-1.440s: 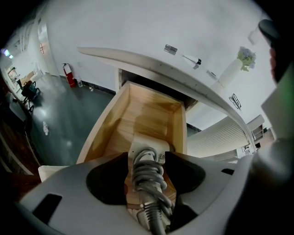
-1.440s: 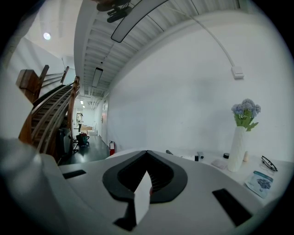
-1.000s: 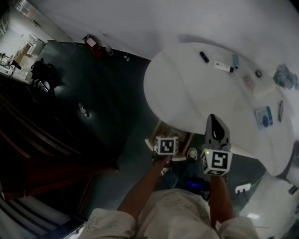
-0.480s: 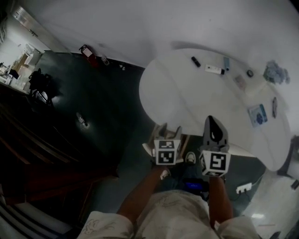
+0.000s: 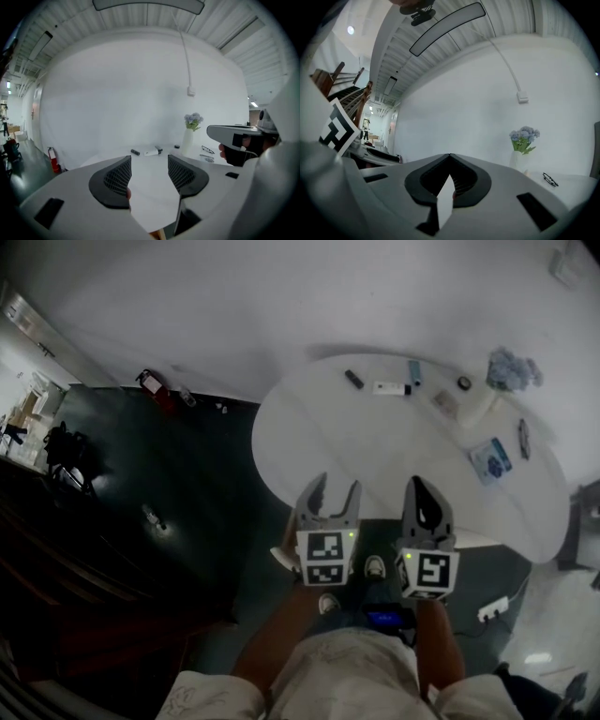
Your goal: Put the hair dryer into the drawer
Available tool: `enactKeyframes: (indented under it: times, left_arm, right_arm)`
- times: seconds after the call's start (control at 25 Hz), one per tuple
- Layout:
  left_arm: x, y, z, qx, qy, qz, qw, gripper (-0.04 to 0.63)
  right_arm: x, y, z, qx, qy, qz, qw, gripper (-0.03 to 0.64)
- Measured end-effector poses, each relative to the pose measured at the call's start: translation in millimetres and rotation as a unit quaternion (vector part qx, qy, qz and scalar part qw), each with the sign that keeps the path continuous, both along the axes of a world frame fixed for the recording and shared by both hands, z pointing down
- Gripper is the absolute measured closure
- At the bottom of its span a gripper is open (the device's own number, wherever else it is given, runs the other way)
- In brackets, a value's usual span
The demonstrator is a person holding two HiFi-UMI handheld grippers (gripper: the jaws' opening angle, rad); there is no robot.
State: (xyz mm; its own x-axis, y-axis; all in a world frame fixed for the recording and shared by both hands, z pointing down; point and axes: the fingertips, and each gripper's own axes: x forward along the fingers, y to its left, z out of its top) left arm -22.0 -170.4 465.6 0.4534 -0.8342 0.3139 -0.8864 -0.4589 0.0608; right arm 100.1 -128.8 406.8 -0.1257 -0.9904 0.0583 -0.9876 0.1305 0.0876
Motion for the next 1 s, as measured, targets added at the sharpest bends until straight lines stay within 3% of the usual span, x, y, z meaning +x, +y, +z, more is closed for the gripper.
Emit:
enactKeyframes:
  times: [0.2,0.4,0.56,0.72,0.76,1.0]
  left_arm:
    - [28.1,2.5,-46.4,0.072,0.013,0.032,0.9968,0.353]
    - [62.6,9.5,-75.7,0.117,0.025,0.066,0.9906,0.398]
    - [88.2,17.1,-93.5,0.145,0.053,0.089,0.984,0.456]
    - [105.2,25.0,-110.3,0.186,0.059,0.099,0.9759,0.56]
    - [108.3,26.5,-113.1,0.192,0.06,0.101,0.9744,0.593]
    - [117.0,30.7,-121.7,0.204,0.073,0.111,0.97,0.594]
  right_arm:
    - [24.2,10.9,-14.3,0.018,0.003,0.028,0.999,0.617]
    - [48.2,23.3,-26.4,0.03,0.0,0.059,0.998,0.617]
    - [68.6,34.8,-36.4,0.044,0.003,0.086,0.995,0.617]
    - [85.1,43.6,-42.3,0.05,0.006,0.105,0.993,0.617]
    - [88.3,44.9,-43.7,0.051,0.005,0.108,0.993,0.617]
    - [96.4,46.2,-50.3,0.061,0.003,0.114,0.992,0.617]
